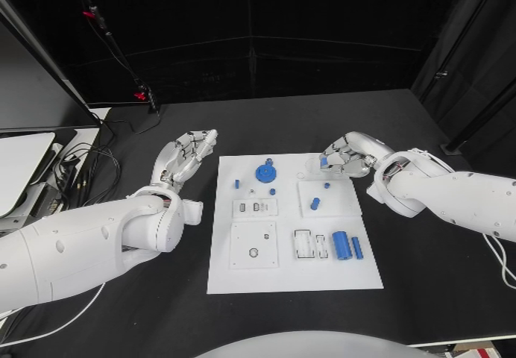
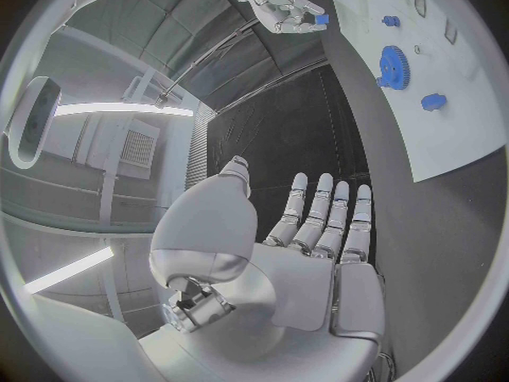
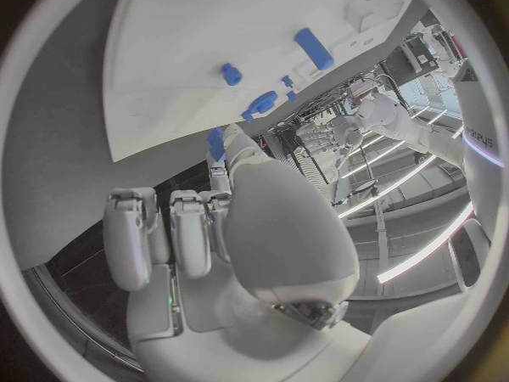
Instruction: Assemble the parts on the task board
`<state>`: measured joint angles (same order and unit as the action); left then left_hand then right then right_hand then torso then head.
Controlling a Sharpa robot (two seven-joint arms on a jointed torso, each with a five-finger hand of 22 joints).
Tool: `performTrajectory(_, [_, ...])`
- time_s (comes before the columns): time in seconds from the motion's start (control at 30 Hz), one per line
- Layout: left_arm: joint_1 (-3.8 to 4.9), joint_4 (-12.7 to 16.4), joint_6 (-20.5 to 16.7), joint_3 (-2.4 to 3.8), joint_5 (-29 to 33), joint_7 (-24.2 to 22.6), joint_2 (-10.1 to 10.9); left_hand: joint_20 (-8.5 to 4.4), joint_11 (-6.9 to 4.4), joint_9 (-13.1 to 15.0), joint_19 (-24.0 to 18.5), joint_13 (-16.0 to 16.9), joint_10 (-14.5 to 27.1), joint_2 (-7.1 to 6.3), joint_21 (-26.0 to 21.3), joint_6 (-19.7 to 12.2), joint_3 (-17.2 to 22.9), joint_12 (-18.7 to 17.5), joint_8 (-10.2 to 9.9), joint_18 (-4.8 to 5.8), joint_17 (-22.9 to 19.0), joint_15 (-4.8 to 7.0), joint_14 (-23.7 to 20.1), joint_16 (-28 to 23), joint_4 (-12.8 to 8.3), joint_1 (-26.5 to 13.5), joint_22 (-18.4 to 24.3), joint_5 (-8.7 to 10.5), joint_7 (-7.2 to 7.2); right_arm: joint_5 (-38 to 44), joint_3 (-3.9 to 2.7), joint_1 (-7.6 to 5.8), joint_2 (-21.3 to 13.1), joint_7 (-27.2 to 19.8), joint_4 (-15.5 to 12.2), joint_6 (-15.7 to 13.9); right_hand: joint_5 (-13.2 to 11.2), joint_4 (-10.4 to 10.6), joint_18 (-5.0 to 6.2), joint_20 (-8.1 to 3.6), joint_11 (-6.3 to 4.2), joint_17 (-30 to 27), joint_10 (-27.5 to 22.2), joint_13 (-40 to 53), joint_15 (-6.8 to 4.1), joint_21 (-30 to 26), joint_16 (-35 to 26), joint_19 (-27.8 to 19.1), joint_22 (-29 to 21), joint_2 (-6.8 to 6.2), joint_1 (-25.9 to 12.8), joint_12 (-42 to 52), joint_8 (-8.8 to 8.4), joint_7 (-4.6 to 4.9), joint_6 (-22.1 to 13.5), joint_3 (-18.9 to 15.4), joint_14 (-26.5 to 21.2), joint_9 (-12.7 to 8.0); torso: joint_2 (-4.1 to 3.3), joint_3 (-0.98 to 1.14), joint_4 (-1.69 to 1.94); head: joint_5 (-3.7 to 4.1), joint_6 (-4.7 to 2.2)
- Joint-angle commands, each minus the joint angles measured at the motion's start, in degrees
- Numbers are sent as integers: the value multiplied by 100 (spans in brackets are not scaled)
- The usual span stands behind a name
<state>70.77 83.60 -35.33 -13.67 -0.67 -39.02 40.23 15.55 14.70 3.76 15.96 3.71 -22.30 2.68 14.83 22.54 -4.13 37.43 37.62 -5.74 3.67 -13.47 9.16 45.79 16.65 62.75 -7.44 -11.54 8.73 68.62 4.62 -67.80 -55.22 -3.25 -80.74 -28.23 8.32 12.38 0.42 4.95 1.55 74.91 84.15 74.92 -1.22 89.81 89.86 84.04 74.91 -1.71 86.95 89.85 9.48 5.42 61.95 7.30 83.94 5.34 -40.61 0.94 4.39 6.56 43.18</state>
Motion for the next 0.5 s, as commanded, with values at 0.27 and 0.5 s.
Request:
performTrajectory(0.27, [9,2,26,5,-36,-1418,-21,33,-11,1,-5,-4,-34,67,19,35,-43,11,-39,-59,0,-18,19,11,5,4,-6,-37,793,-87,-5,-27,404,565,-629,217,63,-51,-42,37,51,1509,585,1508,39,19,14,596,1509,58,6,15,-43,24,175,16,606,-2,-4,1,-2,-284,93])
performTrajectory(0.5, [9,10,22,5,-36,-1416,-22,33,-11,1,-5,-4,-34,67,19,35,-43,11,-39,-59,0,-18,19,11,5,4,-6,-37,793,60,-5,-26,706,1004,-868,301,90,-69,-42,44,60,1509,585,1508,45,19,14,596,1509,60,13,15,-59,35,182,16,606,-8,-5,-1,-16,-535,190])
